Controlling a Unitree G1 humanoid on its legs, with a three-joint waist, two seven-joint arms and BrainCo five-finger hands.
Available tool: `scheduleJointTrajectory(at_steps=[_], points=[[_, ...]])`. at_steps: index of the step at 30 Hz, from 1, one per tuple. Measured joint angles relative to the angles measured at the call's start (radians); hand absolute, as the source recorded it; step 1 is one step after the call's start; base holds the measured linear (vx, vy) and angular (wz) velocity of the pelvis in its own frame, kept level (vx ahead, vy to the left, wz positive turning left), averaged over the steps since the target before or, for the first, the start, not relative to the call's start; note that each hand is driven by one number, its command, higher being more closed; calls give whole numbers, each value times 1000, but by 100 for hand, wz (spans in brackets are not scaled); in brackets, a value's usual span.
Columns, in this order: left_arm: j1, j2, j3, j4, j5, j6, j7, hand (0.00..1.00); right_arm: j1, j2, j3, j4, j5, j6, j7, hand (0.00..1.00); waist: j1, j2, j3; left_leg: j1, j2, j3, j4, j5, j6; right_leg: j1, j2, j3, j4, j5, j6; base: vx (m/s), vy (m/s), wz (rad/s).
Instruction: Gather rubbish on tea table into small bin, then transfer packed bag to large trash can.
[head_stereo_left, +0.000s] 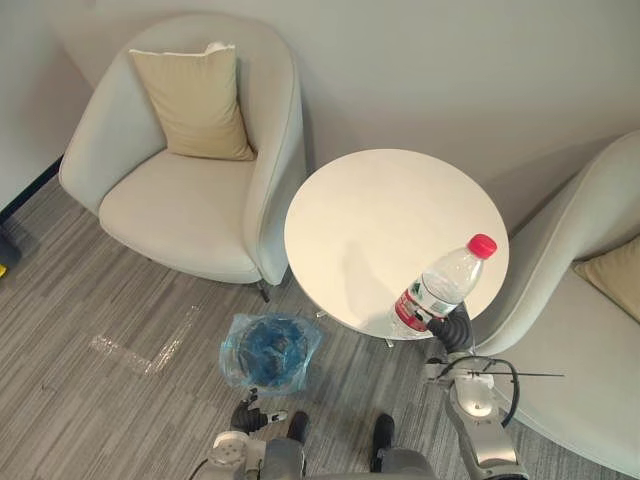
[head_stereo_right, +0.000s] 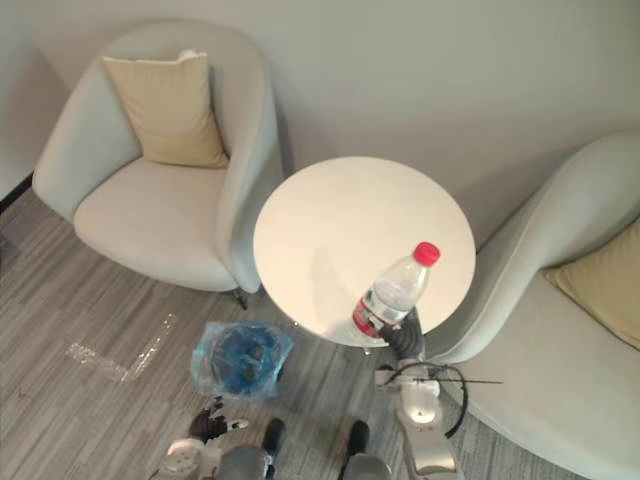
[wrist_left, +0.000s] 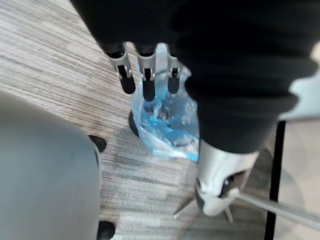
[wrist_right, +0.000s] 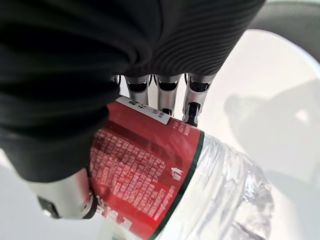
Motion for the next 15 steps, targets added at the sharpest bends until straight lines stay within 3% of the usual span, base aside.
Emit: scheduleJointTrajectory(at_steps=[8,15], points=[[5,5,-36,17,27,-1,-1,0,22,-1,42,-2,-115,0,6,100,-11,-8,-38,44,6,16,-20,-1,0,35,7,15,-26,8,0,19,-1,-7],[5,9,-64,25,36,-2,0,0,22,-3,93,-1,-118,0,5,100,-11,-10,-59,52,9,20,-28,0,0,43,10,19,-27,8,-1,-4,0,-1]])
